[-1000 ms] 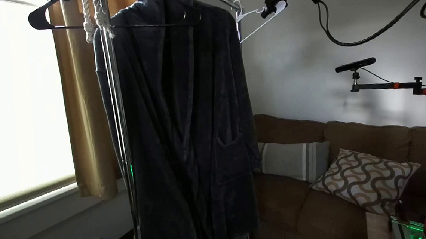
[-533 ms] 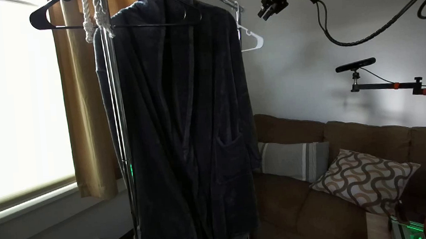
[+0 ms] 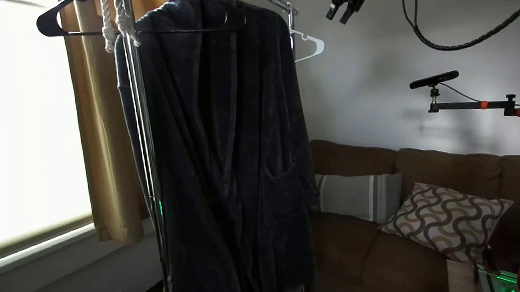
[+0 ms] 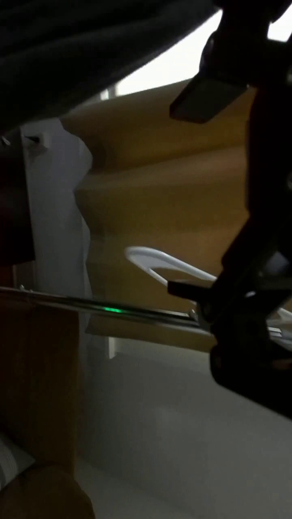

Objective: Remove the white hanger from the left side of the top rail and right side of the top rail of clothes hanging rack

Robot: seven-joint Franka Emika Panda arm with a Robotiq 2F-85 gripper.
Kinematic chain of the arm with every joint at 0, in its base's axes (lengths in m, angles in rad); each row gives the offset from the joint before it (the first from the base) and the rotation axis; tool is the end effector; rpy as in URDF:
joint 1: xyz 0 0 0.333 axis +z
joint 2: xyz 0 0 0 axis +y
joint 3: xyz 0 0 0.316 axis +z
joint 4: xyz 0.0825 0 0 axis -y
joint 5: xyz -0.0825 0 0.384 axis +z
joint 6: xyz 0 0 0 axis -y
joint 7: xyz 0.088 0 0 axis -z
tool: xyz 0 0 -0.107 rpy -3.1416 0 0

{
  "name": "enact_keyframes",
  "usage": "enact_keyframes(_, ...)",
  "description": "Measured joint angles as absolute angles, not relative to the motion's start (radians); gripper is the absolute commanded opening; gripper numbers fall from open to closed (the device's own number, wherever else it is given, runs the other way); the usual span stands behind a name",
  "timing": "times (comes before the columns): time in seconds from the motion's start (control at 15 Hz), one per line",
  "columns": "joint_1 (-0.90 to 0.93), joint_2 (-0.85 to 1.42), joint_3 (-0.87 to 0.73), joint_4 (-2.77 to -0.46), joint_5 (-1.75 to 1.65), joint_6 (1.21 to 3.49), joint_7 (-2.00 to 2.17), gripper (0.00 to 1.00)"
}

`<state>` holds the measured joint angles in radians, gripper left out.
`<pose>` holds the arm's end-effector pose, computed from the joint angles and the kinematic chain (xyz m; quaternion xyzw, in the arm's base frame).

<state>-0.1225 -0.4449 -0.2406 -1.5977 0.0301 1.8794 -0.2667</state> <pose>0.3586 -0.1819 0.8565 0.9333 -0.0517 0.3525 0.0443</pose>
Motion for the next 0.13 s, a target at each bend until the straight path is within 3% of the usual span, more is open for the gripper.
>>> enact_keyframes(0.13, -0.099, -0.509, -0.211, -1.703, 0.052, 1.877, -0.271, 1.00)
